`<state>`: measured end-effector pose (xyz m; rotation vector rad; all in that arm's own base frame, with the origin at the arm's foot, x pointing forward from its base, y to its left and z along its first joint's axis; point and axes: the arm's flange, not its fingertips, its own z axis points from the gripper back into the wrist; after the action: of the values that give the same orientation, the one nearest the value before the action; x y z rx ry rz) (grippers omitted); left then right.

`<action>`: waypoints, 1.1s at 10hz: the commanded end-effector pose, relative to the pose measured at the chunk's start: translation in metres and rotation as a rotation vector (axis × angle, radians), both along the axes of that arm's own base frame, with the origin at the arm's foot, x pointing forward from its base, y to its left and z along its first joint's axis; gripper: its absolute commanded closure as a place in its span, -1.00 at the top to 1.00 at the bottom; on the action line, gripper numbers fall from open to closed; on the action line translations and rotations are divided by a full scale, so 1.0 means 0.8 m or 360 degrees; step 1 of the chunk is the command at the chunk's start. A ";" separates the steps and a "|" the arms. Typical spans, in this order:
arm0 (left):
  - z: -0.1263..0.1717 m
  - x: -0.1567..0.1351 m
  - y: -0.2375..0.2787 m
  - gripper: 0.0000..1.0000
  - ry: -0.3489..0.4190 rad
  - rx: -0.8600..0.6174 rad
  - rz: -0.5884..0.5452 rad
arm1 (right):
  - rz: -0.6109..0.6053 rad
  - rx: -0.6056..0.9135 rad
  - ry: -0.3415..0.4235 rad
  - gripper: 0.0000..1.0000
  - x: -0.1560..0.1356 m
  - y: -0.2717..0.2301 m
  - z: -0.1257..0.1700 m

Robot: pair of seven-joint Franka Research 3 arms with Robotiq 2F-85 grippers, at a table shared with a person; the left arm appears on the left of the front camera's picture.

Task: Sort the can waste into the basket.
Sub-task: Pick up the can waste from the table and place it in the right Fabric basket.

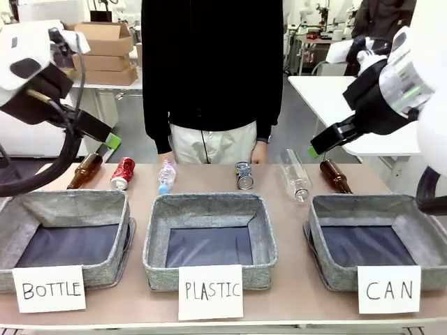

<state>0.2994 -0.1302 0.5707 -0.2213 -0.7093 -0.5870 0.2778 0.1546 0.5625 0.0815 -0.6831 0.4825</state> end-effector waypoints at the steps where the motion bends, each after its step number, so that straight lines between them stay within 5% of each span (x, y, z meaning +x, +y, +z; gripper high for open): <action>1: -0.006 0.004 0.010 1.00 0.0235 -0.0303 -0.0224 | -0.0086 0.0494 0.0233 1.00 0.004 -0.015 -0.007; 2: -0.011 0.016 0.054 1.00 0.0507 -0.0718 -0.0222 | -0.0290 0.1011 0.0393 1.00 0.003 -0.053 -0.005; 4: -0.036 0.035 0.158 1.00 0.0780 -0.1551 -0.0352 | -0.0554 0.1752 0.0593 1.00 -0.002 -0.134 -0.001; 6: -0.071 0.051 0.224 1.00 0.0791 -0.2118 -0.0197 | -0.0661 0.2143 0.0572 1.00 -0.002 -0.202 -0.009; 8: -0.094 0.063 0.251 1.00 0.0774 -0.2298 -0.0102 | -0.0833 0.2369 0.0461 1.00 -0.005 -0.252 -0.031; 9: -0.093 0.069 0.247 1.00 0.0785 -0.2190 -0.0010 | -0.0956 0.2305 0.0391 1.00 -0.003 -0.259 -0.045; 10: -0.087 0.040 0.267 1.00 0.0630 -0.1917 -0.0294 | -0.1026 0.1998 0.0293 1.00 0.001 -0.245 -0.053; 11: -0.087 0.040 0.267 1.00 0.0630 -0.1917 -0.0294 | -0.0763 0.2111 0.0555 1.00 0.019 -0.293 0.006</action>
<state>0.3415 0.0863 0.4863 -1.5746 -0.5353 -0.1063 0.3022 -0.0891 0.5603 1.1568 -0.5992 -0.6123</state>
